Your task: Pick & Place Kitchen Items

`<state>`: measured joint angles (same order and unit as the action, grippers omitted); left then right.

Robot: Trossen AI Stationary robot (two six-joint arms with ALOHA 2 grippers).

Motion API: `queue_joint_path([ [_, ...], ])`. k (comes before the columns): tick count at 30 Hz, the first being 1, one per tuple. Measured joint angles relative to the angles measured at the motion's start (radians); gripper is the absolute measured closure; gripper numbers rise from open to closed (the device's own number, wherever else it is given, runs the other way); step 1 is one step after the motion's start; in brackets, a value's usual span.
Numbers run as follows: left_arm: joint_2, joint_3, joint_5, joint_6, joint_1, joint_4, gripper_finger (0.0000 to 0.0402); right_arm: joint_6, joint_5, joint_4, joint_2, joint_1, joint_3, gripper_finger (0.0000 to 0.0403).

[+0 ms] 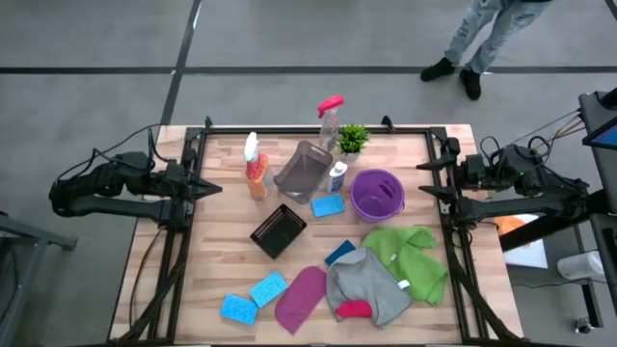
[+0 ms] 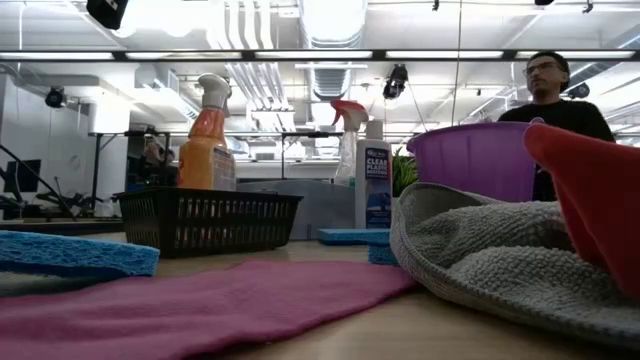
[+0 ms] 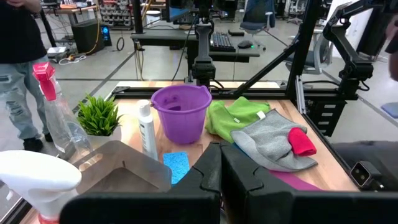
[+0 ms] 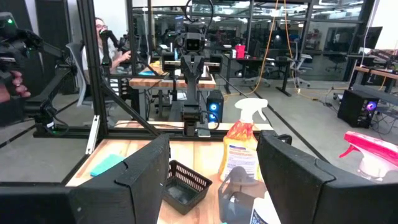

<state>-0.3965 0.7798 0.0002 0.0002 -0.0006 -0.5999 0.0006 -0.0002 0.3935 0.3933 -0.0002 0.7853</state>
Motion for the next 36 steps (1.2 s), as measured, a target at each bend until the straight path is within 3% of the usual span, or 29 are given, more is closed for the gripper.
queue_joint_path([
  [27,-0.001,0.0,-0.004,-0.081,0.0,0.002,0.0401,0.002,0.001,-0.08,0.009,0.0,0.0,0.0163],
  [36,-0.015,0.001,-0.056,-0.093,0.0,-0.005,0.0401,0.048,0.003,-0.052,0.103,0.0,0.0,0.0163],
])
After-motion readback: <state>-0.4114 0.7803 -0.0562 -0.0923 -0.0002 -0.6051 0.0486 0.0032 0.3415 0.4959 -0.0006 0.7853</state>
